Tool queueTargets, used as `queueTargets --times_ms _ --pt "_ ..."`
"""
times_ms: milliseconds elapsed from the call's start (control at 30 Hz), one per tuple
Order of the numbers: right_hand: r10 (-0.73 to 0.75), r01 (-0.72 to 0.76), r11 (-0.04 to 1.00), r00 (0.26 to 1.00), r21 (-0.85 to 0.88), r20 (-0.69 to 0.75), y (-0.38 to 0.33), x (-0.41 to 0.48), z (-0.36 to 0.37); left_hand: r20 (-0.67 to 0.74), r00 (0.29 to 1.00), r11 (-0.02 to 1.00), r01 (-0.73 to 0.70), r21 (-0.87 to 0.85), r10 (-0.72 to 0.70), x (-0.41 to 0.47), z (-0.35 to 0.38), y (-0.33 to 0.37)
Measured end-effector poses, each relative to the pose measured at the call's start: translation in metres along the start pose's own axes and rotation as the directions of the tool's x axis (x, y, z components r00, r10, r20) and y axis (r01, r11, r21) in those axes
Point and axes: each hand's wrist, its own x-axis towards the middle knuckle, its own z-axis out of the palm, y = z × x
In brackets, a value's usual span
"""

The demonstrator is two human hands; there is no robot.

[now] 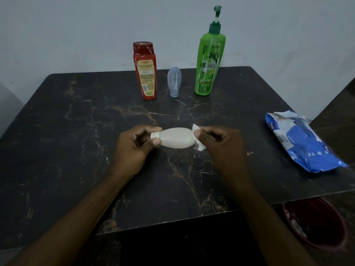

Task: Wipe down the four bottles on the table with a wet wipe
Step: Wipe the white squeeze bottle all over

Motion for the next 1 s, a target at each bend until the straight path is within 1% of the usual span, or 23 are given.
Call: queueTargets --times_ms 67,167,233,300,333,433,500,567,633,733,800,900,1000 --pt "-0.007 0.008 1.000 1.000 -0.014 0.018 0.003 -0.006 -0.005 0.000 1.000 1.000 -0.001 0.007 0.001 0.000 0.001 0.002" --pt "0.075 -0.071 0.996 0.993 -0.046 0.095 0.005 -0.005 -0.015 0.000 1.000 1.000 0.003 0.010 -0.003 0.001 0.001 0.002" --pt "0.089 -0.088 0.996 0.994 -0.023 0.068 0.003 0.001 -0.022 0.014 1.000 0.998 -0.005 0.055 0.004 0.000 0.001 0.003" --pt "0.054 -0.054 0.998 0.998 0.009 0.017 0.001 0.012 -0.026 0.040 0.999 0.997 -0.021 0.072 0.018 -0.001 0.002 0.005" --pt "0.034 -0.034 0.999 0.999 -0.011 0.030 -0.001 0.017 -0.026 0.052 0.998 0.997 -0.029 0.075 0.025 -0.001 0.002 0.006" --pt "0.002 0.032 0.982 0.983 -0.184 0.182 0.004 0.026 -0.017 0.065 0.997 0.997 -0.039 0.072 0.034 -0.002 0.002 0.007" --pt "0.011 0.049 0.970 0.970 -0.240 0.244 0.008 0.024 -0.014 0.065 0.997 0.995 -0.052 0.082 0.046 -0.003 0.001 0.008" --pt "0.052 0.014 0.976 0.954 -0.219 0.294 0.010 0.020 -0.019 0.065 0.996 0.993 -0.061 0.100 0.055 -0.003 0.001 0.010" --pt "0.100 -0.046 0.986 0.934 -0.161 0.343 0.008 0.018 -0.028 0.075 0.996 0.991 -0.062 0.117 0.053 -0.003 0.002 0.013" --pt "0.169 -0.168 0.985 0.916 -0.033 0.365 0.006 0.019 -0.036 0.106 0.993 0.990 -0.061 0.123 0.048 -0.003 0.003 0.013" --pt "0.199 -0.210 0.978 0.894 -0.017 0.402 0.006 0.018 -0.033 0.115 0.993 0.993 -0.049 0.106 0.037 -0.003 0.003 0.011" --pt "0.183 -0.200 0.980 0.887 -0.004 0.425 0.007 0.012 -0.022 0.084 0.996 1.000 -0.019 0.021 0.017 -0.002 0.001 0.013" --pt "0.210 -0.238 0.970 0.919 0.043 0.334 0.005 -0.003 -0.005 0.031 0.993 0.984 0.120 -0.132 -0.116 0.001 0.003 0.015"
